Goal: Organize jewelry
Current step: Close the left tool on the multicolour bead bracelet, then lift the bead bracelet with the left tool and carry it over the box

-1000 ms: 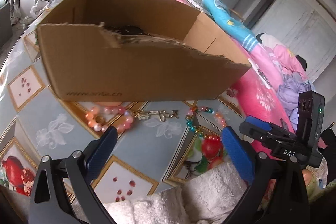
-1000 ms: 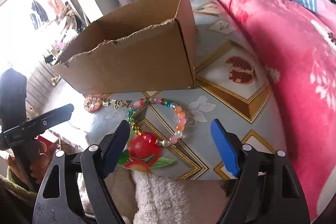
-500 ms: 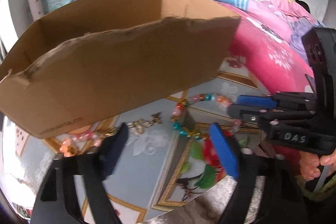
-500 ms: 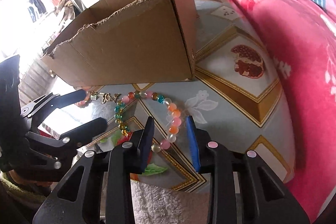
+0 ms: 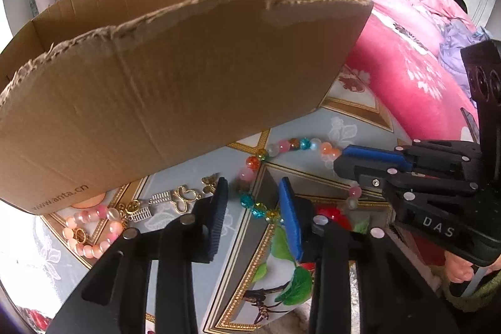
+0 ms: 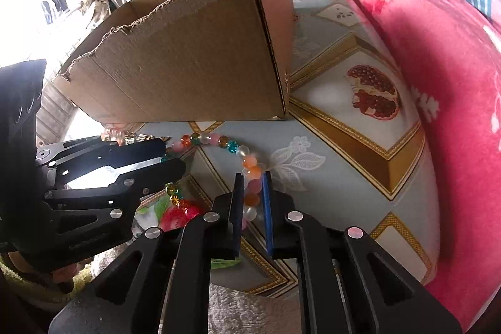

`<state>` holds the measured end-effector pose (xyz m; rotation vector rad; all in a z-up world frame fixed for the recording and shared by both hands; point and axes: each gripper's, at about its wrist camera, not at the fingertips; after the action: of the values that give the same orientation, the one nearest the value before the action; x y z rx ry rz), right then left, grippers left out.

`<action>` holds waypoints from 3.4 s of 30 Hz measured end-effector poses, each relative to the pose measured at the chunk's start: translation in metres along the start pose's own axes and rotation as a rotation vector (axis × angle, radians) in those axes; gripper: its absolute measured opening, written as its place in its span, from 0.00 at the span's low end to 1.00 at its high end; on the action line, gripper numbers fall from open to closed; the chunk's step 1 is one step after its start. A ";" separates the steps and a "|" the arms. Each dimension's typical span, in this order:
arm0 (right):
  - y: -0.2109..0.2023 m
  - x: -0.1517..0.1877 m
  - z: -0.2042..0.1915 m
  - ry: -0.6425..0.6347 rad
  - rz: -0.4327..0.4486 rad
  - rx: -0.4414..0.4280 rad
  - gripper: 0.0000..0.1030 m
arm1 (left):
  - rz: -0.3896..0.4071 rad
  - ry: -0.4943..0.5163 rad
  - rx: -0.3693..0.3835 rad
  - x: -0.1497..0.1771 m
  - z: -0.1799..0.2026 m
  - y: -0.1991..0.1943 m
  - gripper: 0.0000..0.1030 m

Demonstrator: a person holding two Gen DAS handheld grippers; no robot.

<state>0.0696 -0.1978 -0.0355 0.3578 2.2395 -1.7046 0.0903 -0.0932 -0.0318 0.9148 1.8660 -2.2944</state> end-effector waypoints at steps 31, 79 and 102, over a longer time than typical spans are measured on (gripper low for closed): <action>-0.003 0.004 -0.004 -0.032 0.012 0.056 0.08 | -0.061 0.055 -0.105 -0.013 0.032 0.014 0.10; -0.019 -0.004 -0.001 0.000 0.055 0.073 0.07 | 0.036 0.044 -0.068 -0.008 0.029 -0.017 0.09; -0.143 -0.029 -0.056 -0.201 0.419 0.121 0.07 | 0.382 0.071 0.027 -0.026 0.025 -0.166 0.09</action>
<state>0.0377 -0.1814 0.1166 0.6059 1.7721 -1.5733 0.0366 -0.0787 0.1290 1.2461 1.5218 -2.0833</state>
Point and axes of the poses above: each gripper's, at about its wrist camera, not at the fingertips, and y roughly the way its jaws point, z to its right, x to its underside, and after that the axes turned 4 degrees about -z, right-handed
